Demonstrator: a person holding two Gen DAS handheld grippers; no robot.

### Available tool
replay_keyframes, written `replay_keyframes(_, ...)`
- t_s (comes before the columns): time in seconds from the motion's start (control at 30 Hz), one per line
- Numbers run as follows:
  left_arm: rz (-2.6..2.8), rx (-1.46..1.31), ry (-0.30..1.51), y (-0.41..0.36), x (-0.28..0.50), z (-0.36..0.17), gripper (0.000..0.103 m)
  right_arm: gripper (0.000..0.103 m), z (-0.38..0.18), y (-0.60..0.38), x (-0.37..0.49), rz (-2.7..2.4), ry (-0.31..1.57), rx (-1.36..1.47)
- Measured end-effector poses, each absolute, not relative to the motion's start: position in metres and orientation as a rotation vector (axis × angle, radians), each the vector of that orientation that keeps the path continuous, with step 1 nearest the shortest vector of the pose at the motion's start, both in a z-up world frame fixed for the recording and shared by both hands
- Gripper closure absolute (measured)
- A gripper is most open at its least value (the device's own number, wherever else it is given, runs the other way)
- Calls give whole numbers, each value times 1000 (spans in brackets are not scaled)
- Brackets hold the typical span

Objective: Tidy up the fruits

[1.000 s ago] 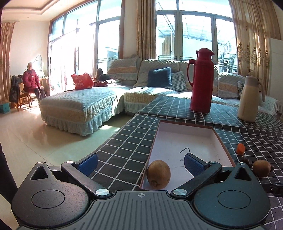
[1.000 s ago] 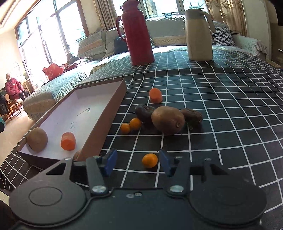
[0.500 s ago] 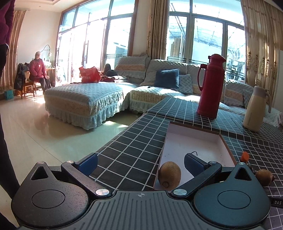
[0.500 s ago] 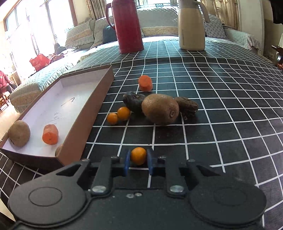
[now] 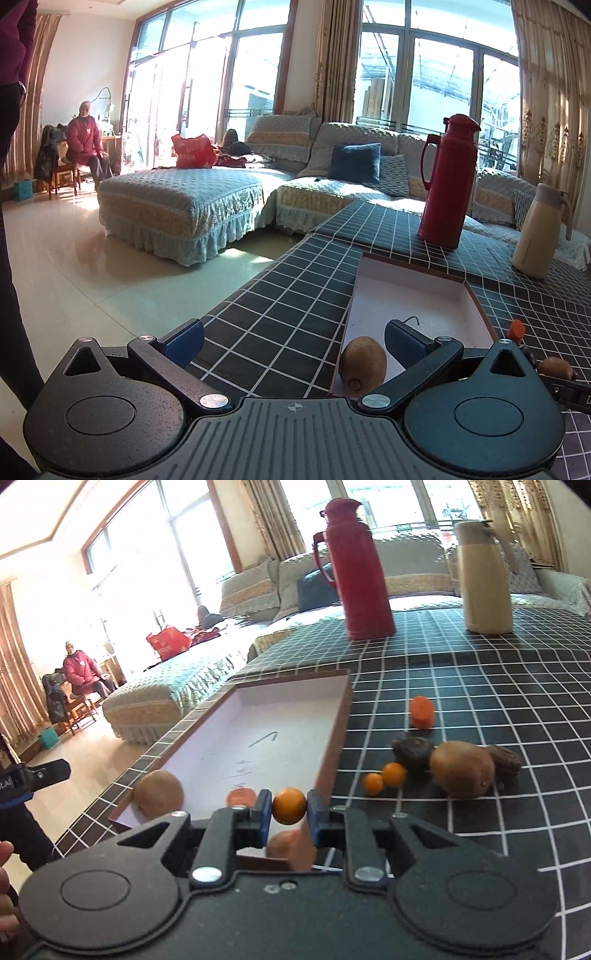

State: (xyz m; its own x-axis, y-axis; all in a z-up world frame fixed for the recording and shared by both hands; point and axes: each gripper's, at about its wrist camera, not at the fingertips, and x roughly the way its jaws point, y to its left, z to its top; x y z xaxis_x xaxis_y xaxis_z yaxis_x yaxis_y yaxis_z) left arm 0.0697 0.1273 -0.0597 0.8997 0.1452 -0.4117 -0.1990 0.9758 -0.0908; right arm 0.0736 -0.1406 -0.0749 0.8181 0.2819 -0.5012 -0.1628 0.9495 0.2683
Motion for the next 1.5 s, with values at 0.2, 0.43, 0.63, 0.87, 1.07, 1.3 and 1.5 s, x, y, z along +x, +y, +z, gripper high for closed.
replay_keyframes(0.2, 191, -140, 415, 134, 68, -60, 0, 84, -81, -98, 92, 315, 612, 143)
replay_keyframes(0.43, 201, -153, 418, 140, 70, -61, 0, 79, -84, -89, 89, 324, 631, 137)
replay_keyframes(0.63, 198, -148, 419, 135, 72, -62, 0, 75, -80, -96, 84, 314, 619, 148)
replay_keyframes(0.87, 179, -122, 429, 121, 73, -62, 0, 73, -68, -133, 63, 263, 570, 204)
replay_keyframes(1.07, 142, -60, 455, 93, 79, -61, 0, 26, -62, -181, 40, 150, 520, 216)
replay_keyframes(1.3, 36, 32, 477, 35, 86, -59, 0, 0, -63, -234, 20, 3, 457, 270)
replay_keyframes(1.5, -103, 121, 478, -52, 95, -59, 0, 0, -65, -266, 2, -63, 409, 316)
